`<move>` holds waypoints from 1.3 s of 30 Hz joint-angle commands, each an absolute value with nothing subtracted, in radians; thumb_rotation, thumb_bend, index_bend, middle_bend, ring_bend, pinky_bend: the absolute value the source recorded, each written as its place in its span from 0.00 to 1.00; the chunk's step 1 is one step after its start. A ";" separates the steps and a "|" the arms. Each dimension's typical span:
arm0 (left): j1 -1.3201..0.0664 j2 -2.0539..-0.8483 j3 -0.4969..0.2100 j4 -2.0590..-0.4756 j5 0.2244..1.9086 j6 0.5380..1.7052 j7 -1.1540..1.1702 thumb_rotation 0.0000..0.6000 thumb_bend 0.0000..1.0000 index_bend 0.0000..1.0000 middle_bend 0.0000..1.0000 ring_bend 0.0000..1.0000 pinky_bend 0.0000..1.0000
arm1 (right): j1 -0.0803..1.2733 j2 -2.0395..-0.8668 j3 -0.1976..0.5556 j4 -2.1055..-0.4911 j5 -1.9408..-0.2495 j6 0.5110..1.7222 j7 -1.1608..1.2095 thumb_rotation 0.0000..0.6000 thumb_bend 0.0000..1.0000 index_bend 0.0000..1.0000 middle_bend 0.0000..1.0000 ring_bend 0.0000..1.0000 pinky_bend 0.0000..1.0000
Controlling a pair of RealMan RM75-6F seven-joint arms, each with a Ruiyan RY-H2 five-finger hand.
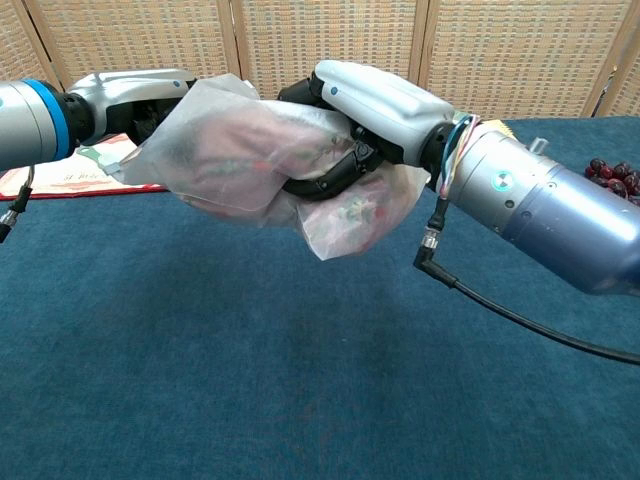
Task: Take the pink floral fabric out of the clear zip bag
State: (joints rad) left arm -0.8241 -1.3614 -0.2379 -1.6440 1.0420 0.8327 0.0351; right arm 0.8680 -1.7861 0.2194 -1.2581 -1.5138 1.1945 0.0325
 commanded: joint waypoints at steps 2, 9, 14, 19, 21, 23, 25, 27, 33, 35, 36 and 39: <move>-0.828 -1.368 -0.233 -1.648 1.040 0.831 0.040 1.00 0.77 0.68 0.00 0.00 0.00 | 0.854 -1.748 0.200 -1.288 -1.519 1.180 0.032 1.00 0.69 0.45 0.49 0.54 0.64; -0.838 -1.382 -0.228 -1.636 1.007 0.812 0.037 1.00 0.77 0.69 0.00 0.00 0.00 | 0.809 -1.559 0.140 -1.483 -1.440 1.048 -0.026 1.00 0.61 0.09 0.01 0.00 0.02; -0.847 -1.411 -0.224 -1.591 0.983 0.787 0.026 1.00 0.77 0.69 0.00 0.00 0.00 | 0.772 -1.476 0.088 -1.494 -1.509 1.088 -0.091 1.00 0.59 0.06 0.00 0.00 0.00; -0.855 -1.418 -0.224 -1.577 0.981 0.780 0.028 1.00 0.77 0.69 0.00 0.00 0.00 | 0.757 -1.451 0.033 -1.419 -1.617 1.134 -0.119 1.00 0.55 0.06 0.16 0.11 0.09; -0.858 -1.418 -0.227 -1.579 0.978 0.781 0.029 1.00 0.77 0.69 0.00 0.00 0.00 | 0.753 -1.444 0.007 -1.374 -1.674 1.161 -0.131 1.00 0.54 0.06 0.30 0.26 0.22; -0.861 -1.414 -0.229 -1.584 0.977 0.784 0.038 1.00 0.77 0.69 0.00 0.00 0.00 | 0.748 -1.443 -0.025 -1.313 -1.754 1.211 -0.140 1.00 0.54 0.06 0.44 0.41 0.41; -0.866 -1.409 -0.229 -1.592 0.970 0.787 0.051 1.00 0.77 0.69 0.00 0.00 0.00 | 0.746 -1.456 -0.066 -1.221 -1.858 1.284 -0.119 1.00 0.54 0.10 0.56 0.54 0.62; -0.868 -1.405 -0.231 -1.599 0.958 0.790 0.058 1.00 0.77 0.69 0.00 0.00 0.00 | 0.746 -1.477 -0.105 -1.128 -1.953 1.357 -0.101 1.00 0.54 0.14 0.64 0.62 0.75; -0.881 -1.406 -0.233 -1.607 0.909 0.784 0.075 1.00 0.77 0.69 0.00 0.00 0.00 | 0.758 -1.563 -0.194 -0.901 -2.131 1.474 -0.076 1.00 0.50 0.21 0.73 0.71 0.93; -0.884 -1.411 -0.233 -1.609 0.894 0.784 0.079 1.00 0.77 0.69 0.00 0.00 0.00 | 0.767 -1.587 -0.207 -0.867 -2.161 1.489 -0.080 1.00 0.48 0.22 0.74 0.72 0.95; -0.886 -1.412 -0.232 -1.611 0.887 0.783 0.083 1.00 0.77 0.69 0.00 0.00 0.00 | 0.774 -1.603 -0.212 -0.851 -2.176 1.495 -0.088 1.00 0.47 0.22 0.74 0.73 0.95; -0.890 -1.411 -0.231 -1.620 0.876 0.788 0.092 1.00 0.77 0.69 0.00 0.00 0.00 | 0.797 -1.633 -0.214 -0.831 -2.202 1.490 -0.116 1.00 0.47 0.22 0.75 0.73 0.97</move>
State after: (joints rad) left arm -0.8886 -1.4110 -0.2313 -1.6183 0.8772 0.7863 0.0911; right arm 0.7801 -1.6142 -0.2035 -0.8457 -2.1835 1.4896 -0.0999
